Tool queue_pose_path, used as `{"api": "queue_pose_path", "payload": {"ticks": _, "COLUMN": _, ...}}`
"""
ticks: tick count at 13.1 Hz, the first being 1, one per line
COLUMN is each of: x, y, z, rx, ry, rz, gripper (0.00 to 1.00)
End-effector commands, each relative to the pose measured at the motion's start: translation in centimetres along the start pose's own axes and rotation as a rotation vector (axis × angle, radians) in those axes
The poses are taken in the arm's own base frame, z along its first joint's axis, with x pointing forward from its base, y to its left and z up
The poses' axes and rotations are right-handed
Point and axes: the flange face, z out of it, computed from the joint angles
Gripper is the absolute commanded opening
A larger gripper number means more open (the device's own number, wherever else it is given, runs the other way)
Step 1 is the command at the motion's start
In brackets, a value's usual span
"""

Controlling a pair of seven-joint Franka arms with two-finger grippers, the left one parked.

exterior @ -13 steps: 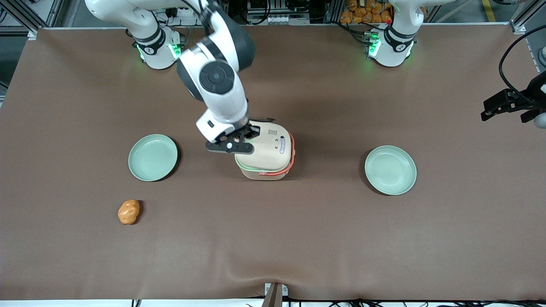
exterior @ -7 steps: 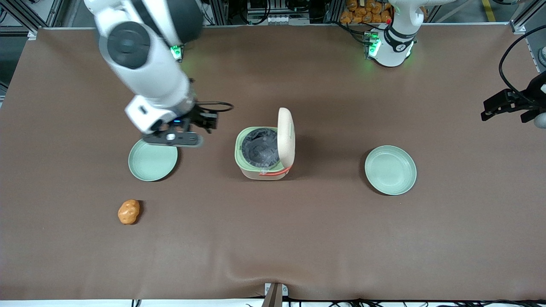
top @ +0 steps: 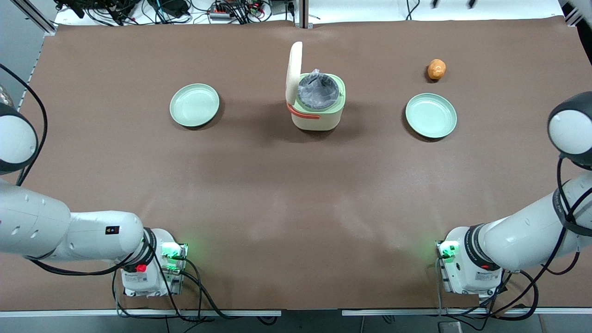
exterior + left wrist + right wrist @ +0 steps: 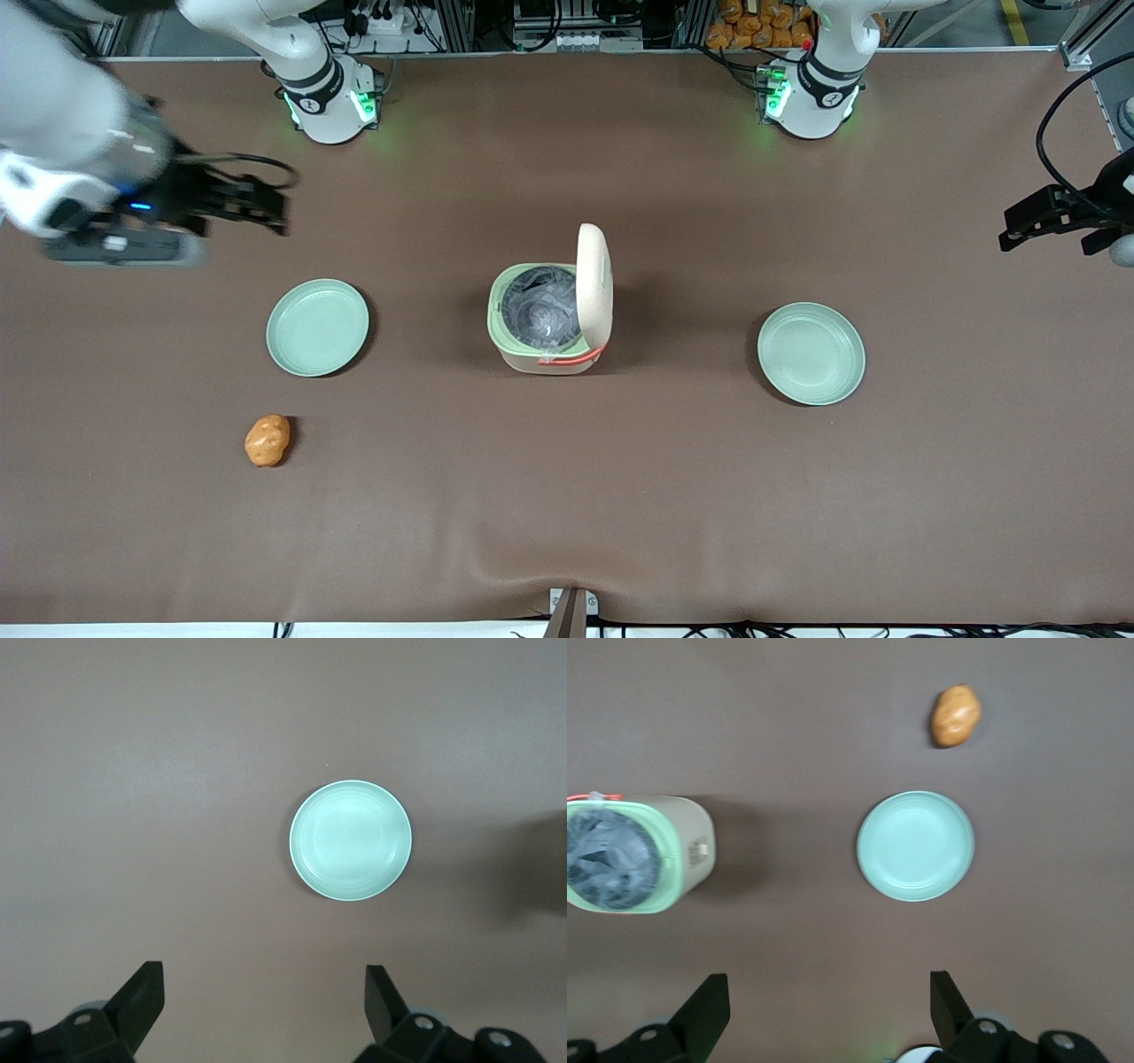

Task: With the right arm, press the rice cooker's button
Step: 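Lift the right gripper away as the lid springs open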

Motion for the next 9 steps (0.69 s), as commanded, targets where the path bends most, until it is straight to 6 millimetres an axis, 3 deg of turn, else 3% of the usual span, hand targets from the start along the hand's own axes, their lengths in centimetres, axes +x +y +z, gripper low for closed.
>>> {"api": "queue_pose_path", "payload": {"ticks": 1, "x": -0.1, "y": 7.4, "z": -0.4, "rx": 0.022, "ry": 0.001, "rz": -0.025, "gripper": 1.0}}
{"api": "queue_pose_path", "payload": {"ticks": 4, "x": -2.2, "y": 10.6, "z": 0.2, "rx": 0.027, "ry": -0.016, "rz": -0.007, "gripper": 1.0}}
{"api": "queue_pose_path", "payload": {"ticks": 7, "x": -4.1, "y": 11.4, "z": 2.6, "rx": 0.004, "ry": 0.014, "rz": 0.002, "gripper": 1.0}}
{"api": "queue_pose_path", "payload": {"ticks": 9, "x": -4.5, "y": 11.5, "z": 2.8, "rx": -0.004, "ry": 0.018, "rz": -0.003, "gripper": 1.0}}
